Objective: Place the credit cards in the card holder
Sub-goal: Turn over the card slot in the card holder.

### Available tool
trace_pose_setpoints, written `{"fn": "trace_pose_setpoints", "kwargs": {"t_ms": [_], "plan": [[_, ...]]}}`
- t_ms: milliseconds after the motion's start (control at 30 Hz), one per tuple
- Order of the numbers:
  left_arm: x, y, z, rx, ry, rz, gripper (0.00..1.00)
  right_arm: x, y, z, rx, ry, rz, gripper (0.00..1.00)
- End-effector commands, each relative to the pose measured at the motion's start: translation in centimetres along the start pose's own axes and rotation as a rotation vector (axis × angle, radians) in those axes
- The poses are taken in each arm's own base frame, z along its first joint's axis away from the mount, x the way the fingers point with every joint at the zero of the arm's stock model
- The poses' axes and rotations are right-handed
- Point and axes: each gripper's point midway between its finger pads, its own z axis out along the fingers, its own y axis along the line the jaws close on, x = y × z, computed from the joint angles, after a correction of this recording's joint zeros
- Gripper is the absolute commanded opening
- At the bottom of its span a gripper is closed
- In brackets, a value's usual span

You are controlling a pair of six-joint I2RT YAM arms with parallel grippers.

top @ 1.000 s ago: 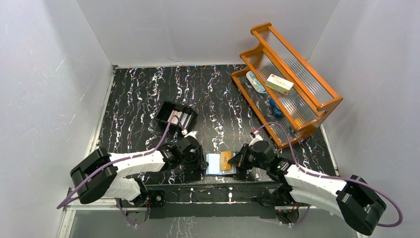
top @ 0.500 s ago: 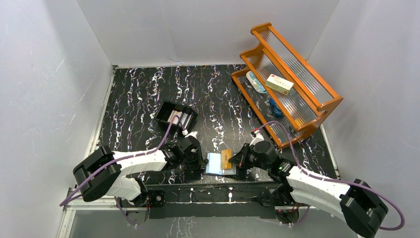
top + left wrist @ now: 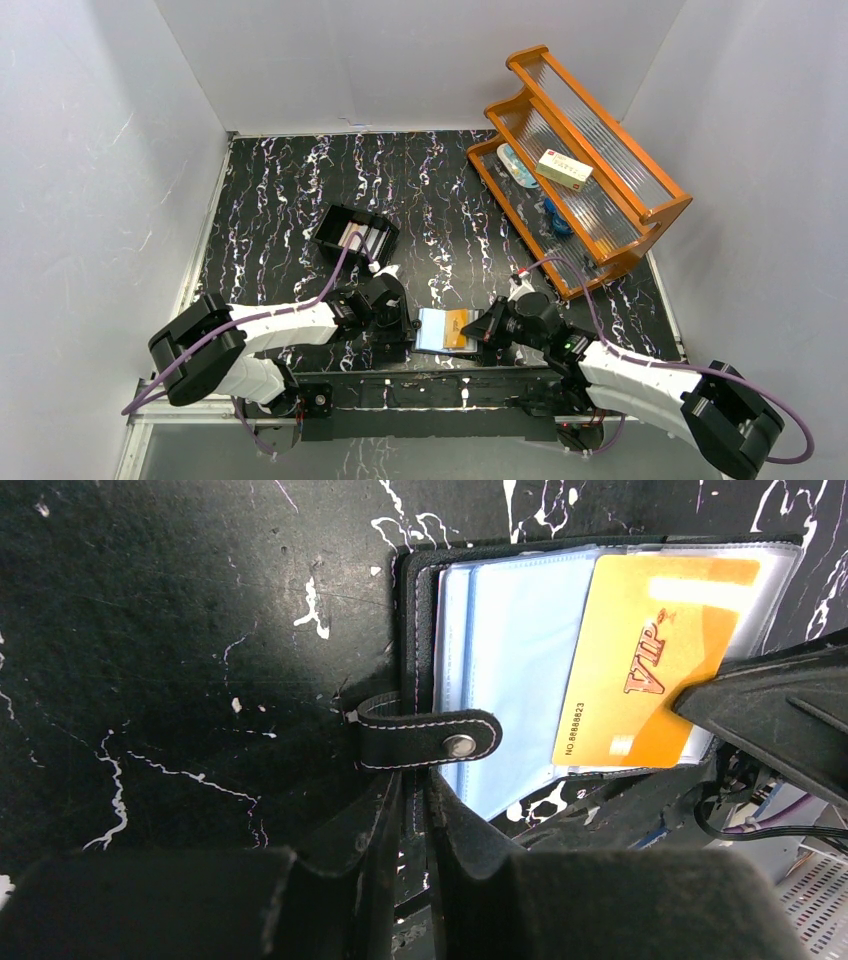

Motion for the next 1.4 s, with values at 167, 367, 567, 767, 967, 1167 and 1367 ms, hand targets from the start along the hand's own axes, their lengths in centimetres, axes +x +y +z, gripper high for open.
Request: {"fn": "trace_pose_setpoints", "kwargs": {"t_ms": [167,367,567,767,967,1167,1367], "plan": [[0.8,0.8,0.4,-0.046,0.031,0.006,0.14,0.9,-1.3,-0.3,0.029,0.022,0.038,0.00],[1.0,0.9,0.6,-0.053,0.041,0.012,0.14,1.5,-0.8,0.3,0.018,0.080,0.000,0.00],[1.2,0.9,0.8,-0.055,0.052,0.017,0.14,1.1,0.4,0.6,-0.031,0.068,-0.002,0.00],[1.3,0.8,0.7,-0.053,0.055,0.020,0.14,-0.3,0.7,0.5,-0.049,-0.015,-0.020,0.00],[1.4,0.7,0.8,-0.055,0.061,0.024,0.14,-0.7,0.7,0.4,-0.051,-0.041,-0.027,0.00],[1.4,0.6,0.9,-0.057,0.067,0.028,0.14,0.3,0.3,1.0,-0.019,0.025,-0.033,0.01],[1.4,0.7,0.9,-0.060,0.062,0.028,0.14,0.5,0.2,1.7,0.079,0.111,-0.114,0.23]]}}
